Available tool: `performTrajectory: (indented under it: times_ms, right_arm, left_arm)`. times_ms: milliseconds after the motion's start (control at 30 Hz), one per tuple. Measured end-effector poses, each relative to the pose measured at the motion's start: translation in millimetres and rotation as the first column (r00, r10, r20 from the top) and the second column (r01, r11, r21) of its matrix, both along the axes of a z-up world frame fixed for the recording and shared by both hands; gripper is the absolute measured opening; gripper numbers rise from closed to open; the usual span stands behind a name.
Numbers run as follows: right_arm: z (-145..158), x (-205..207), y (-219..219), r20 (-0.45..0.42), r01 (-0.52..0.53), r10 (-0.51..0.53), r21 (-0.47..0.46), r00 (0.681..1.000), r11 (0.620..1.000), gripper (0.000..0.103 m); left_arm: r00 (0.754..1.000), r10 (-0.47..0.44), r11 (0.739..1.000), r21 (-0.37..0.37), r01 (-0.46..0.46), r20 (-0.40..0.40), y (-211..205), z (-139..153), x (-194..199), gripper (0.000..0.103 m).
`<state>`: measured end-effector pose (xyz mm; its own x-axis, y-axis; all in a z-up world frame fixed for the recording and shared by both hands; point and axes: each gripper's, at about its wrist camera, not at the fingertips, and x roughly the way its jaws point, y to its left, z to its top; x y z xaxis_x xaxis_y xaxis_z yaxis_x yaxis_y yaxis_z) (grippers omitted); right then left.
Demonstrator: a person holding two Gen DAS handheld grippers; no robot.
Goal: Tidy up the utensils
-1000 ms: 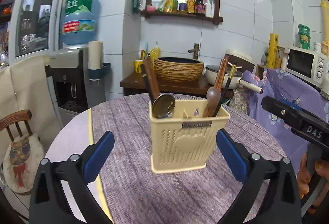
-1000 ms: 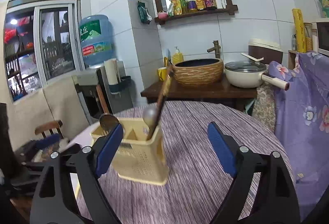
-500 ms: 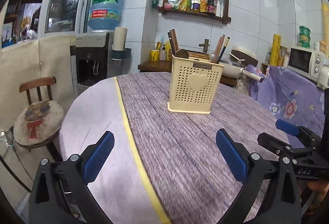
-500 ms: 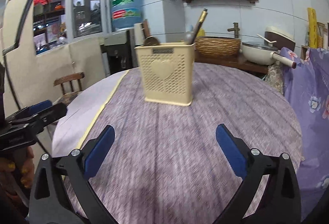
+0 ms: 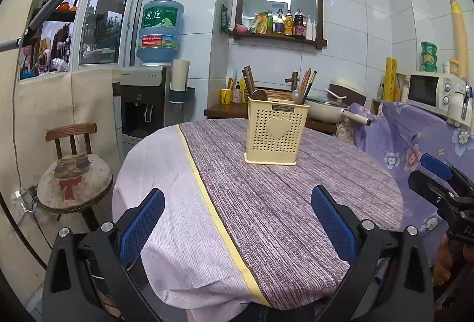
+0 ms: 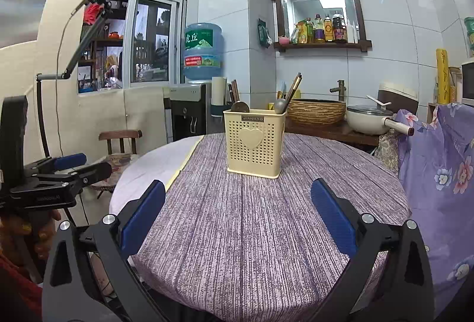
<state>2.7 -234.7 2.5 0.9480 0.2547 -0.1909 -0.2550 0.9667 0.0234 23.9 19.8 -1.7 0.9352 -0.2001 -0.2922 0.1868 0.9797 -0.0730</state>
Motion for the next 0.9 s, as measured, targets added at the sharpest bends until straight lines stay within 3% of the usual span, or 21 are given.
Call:
performTrajectory:
  times_ms: [200,900]
  right_arm:
    - [1,-8,2,0.01,-0.018,0.018,0.0,1.0,1.0,0.097]
    - [1,-16,2,0.017,-0.012,0.012,0.01,1.0,1.0,0.097]
  left_arm:
    - [0.999,-0.019,1.0,-0.002,0.019,0.039,-7,0,-10,0.098]
    - [0.999,-0.025,0.999,-0.025,0.026,0.029,-10,-1,-13,0.098]
